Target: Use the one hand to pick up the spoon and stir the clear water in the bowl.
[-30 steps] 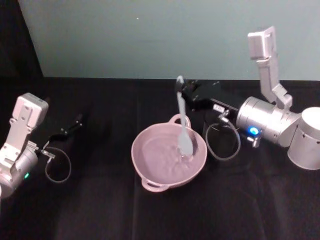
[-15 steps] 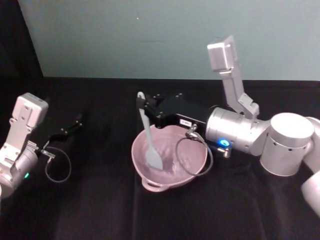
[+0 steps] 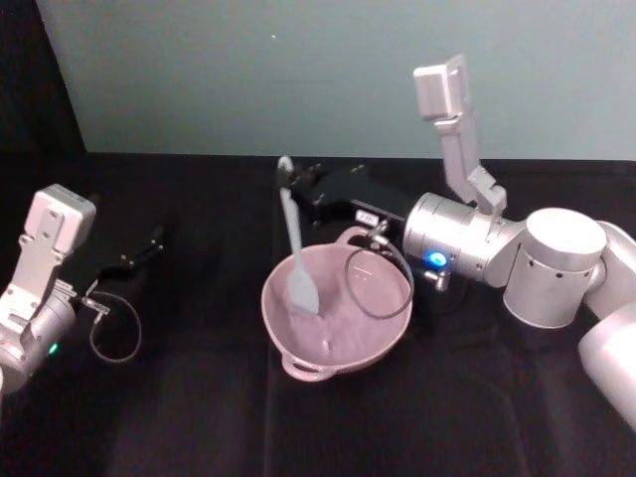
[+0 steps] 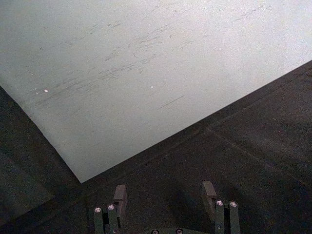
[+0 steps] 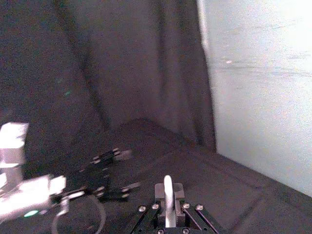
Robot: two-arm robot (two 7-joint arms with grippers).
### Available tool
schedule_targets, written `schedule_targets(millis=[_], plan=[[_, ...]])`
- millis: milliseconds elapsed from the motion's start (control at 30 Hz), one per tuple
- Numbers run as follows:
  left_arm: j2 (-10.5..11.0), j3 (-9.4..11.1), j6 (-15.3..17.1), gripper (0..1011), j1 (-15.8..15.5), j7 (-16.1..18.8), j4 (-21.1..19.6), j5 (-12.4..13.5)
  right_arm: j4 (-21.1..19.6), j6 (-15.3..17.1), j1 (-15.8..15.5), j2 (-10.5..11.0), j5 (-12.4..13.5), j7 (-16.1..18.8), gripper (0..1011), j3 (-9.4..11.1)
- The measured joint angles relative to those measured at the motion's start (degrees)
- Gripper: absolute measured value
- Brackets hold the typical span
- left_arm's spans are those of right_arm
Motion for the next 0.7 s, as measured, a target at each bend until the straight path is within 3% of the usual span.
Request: schedule_targets(millis=[200, 333, 700], plan=[[0.0, 0.0, 0.0, 1011, 0.0, 0.0, 0.0, 0.0, 3.43, -0.97, 0.64, -0.42, 0.46, -1.49, 110, 2.06], [0.0, 0.0, 0.0, 1011, 0.0, 0.0, 0.0, 0.0, 3.89, -0.95, 0.49, 0.49, -0.03, -3.17, 110, 3.56], [0.0, 0.0, 0.0, 1011, 0.0, 0.0, 0.0, 0.0, -1.4, 0.3, -2.06, 4.06, -1.95, -4.18, 110, 5.35]])
